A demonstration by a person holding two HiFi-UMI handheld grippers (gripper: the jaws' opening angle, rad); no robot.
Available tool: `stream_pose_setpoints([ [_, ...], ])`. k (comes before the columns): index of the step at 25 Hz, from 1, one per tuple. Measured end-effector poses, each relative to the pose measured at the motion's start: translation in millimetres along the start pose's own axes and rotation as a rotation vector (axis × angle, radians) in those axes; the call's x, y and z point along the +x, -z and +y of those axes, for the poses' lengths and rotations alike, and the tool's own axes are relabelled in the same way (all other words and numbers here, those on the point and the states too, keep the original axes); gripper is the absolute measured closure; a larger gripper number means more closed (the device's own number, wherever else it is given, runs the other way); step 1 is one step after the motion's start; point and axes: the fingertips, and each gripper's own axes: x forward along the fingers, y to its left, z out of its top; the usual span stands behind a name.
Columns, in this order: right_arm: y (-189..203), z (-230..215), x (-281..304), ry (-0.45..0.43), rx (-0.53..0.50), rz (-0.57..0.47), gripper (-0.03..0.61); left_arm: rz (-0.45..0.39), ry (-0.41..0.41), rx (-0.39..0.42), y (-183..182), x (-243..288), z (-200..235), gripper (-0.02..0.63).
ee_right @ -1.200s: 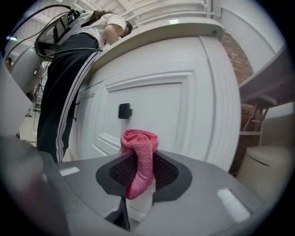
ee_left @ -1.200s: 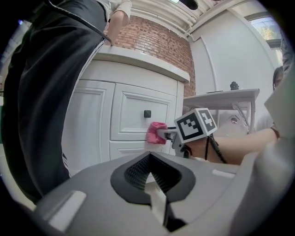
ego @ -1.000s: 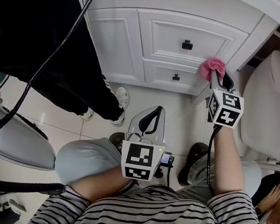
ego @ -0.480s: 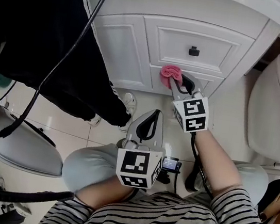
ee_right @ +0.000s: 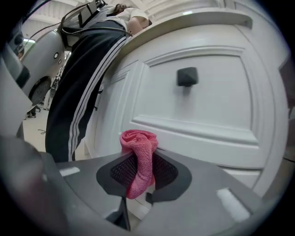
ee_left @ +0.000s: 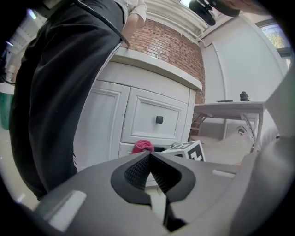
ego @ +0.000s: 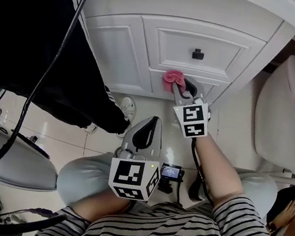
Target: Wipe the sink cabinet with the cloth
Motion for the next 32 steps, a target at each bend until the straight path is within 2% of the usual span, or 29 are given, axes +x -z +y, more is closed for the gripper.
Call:
stream_pose_setpoints([
  [4, 25, -58, -38, 0.131, 0.092, 0.022, 0.486, 0.004, -0.004, -0.008, 0, -1, 0, 0.620],
  [8, 50, -126, -83, 0.322, 0.195, 0.067, 0.488, -0.002, 0.001, 0.004, 0, -1, -8, 0.620],
  [10, 59, -145, -98, 0.396, 0.227, 0.092, 0.488, -0.003, -0.002, 0.015, 2, -2, -6, 0.620],
  [12, 64, -151, -107, 0.430, 0.236, 0.111, 0.489, -0.004, -0.004, 0.018, 3, -4, -6, 0.620],
  [14, 59, -141, -107, 0.400, 0.229, 0.105, 0.491, -0.008, -0.003, 0.011, 3, -7, -9, 0.620],
  [15, 55, -127, -101, 0.356, 0.225, 0.092, 0.491, -0.011, 0.001, 0.009, 1, -8, -10, 0.620],
  [19, 37, -37, -53, 0.115, 0.181, 0.061, 0.491, -0.010, 0.013, 0.019, -2, -13, -11, 0.620],
  [23, 34, 35, 3, -0.021, 0.128, 0.088, 0.491, -0.010, 0.015, -0.017, -1, -11, -6, 0.620],
  [27, 42, 73, 43, -0.079, 0.085, 0.123, 0.491, -0.003, 0.016, -0.029, 1, -12, 0, 0.620],
  [32, 59, 49, 47, -0.046, 0.033, 0.173, 0.488, -0.002, 0.024, -0.047, 1, -7, 5, 0.620],
])
